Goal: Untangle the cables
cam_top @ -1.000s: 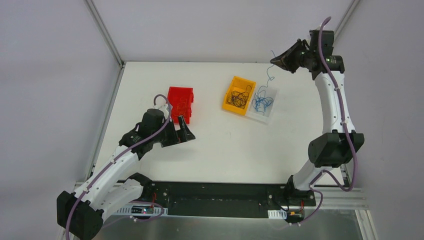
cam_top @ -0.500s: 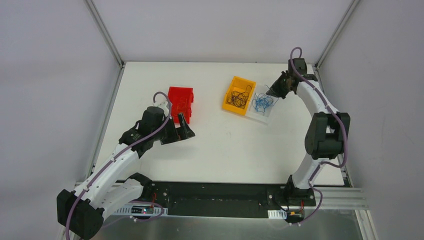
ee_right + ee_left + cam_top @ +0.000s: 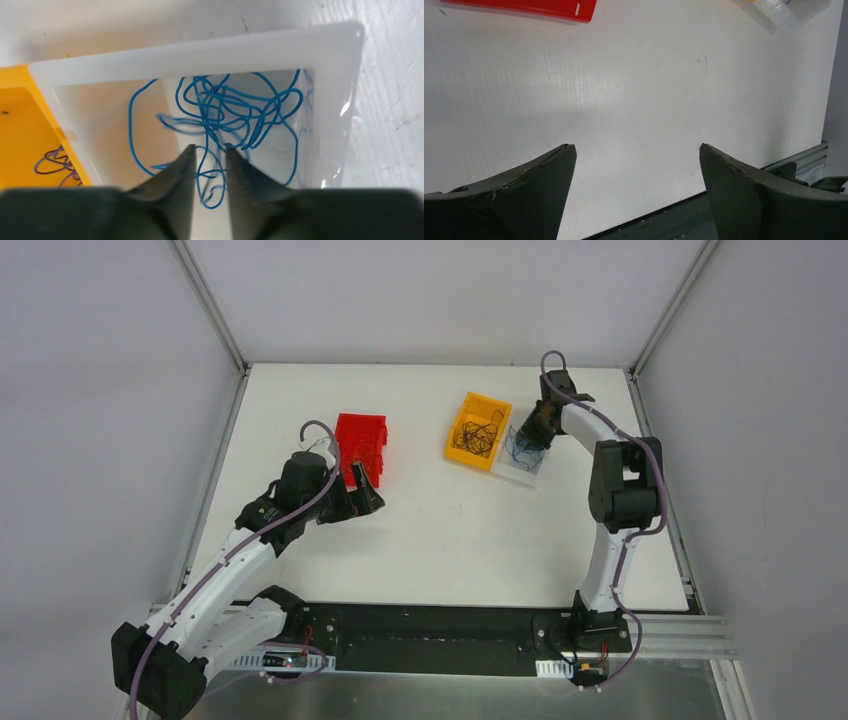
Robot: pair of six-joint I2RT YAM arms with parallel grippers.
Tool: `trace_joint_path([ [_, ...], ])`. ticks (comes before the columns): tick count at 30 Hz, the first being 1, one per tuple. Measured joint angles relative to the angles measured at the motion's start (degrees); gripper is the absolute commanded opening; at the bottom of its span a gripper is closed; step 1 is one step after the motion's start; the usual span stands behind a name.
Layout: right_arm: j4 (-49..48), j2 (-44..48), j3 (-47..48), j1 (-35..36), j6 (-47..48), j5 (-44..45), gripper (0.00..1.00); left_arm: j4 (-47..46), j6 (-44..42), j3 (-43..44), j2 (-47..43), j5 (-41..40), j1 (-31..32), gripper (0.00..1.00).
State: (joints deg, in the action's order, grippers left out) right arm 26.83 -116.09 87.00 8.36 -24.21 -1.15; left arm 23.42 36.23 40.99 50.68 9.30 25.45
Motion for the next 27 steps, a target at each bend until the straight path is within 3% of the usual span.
trace_joint_path([
  [5, -1.2, 3.1, -0.6, -0.1, 1.4, 1.2, 0.82, 0.0, -2.3, -0.2, -1.1, -5.2, 0.0, 0.99],
  [8, -1.2, 7.8, -0.7, -0.2, 1.8, 0.3, 0.94, 0.0, -3.6, -0.2, -1.6, -8.8, 0.0, 0.99],
  [16, -7.7, 26.1, -5.3, -0.2, 3.3, -4.7, 0.97, -2.2, -8.9, -0.3, -1.8, -17.1, 0.0, 0.99],
  [19, -14.8, 34.6, -14.5, -0.3, 3.5, -5.4, 0.98, -6.8, -12.3, -2.2, -2.9, -20.3, 0.0, 0.99],
  [24, -34.9, 51.5, -41.4, -1.7, 4.5, -5.6, 0.93, -17.7, -20.5, -10.4, -5.3, -25.3, 0.0, 0.99],
  [27, -39.0, 57.9, -51.9, -2.0, 6.4, -2.4, 0.93, -26.1, -26.6, -16.4, -5.2, -28.8, 0.0, 0.99],
])
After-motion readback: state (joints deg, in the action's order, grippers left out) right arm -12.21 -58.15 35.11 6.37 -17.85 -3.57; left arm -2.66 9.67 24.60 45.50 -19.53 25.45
